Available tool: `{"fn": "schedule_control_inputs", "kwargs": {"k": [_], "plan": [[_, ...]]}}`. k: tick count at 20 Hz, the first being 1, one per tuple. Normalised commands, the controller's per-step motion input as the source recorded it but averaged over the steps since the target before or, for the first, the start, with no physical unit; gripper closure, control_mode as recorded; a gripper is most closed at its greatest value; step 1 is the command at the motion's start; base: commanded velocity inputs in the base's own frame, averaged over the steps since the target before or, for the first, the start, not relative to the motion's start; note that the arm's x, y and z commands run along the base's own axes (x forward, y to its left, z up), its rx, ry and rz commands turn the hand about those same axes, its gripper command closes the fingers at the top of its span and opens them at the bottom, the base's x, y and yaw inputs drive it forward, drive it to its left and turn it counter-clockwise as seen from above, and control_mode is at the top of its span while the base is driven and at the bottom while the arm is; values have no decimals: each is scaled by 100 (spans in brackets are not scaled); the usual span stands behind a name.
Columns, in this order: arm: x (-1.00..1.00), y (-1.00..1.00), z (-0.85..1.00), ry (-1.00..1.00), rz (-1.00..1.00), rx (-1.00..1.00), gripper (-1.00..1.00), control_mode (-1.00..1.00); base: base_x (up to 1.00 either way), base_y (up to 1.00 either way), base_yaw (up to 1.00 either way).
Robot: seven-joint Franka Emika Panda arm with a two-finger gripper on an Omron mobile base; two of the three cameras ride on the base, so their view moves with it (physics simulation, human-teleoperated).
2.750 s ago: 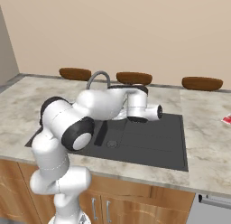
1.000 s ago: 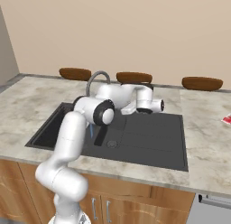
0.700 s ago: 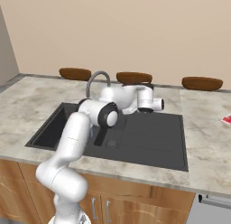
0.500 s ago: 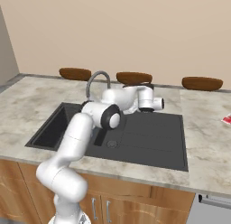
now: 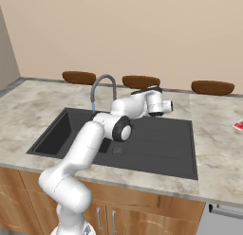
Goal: Turn on the sink faucet. Then move the lime from the counter to the sink. Turn off the sink. Move the vegetable from the sink to the pot next to the stove. Finally move the pot to the rear right burner.
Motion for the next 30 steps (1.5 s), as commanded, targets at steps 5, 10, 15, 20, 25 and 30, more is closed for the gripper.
{"fn": "schedule_control_inputs", "kwargs": {"k": [5,10,15,20,25,30], "plan": [[16,6,0,0,7,0,-100,-100,0,0,0],[15,12,0,0,7,0,-100,-100,0,0,0],[10,15,0,0,6,-1,-100,-100,0,0,0],[0,25,0,-1,6,-3,-100,-100,0,0,0],[0,31,0,-3,7,-5,-100,-100,0,0,0],[0,47,4,-3,5,-6,-100,-100,0,0,0]]}}
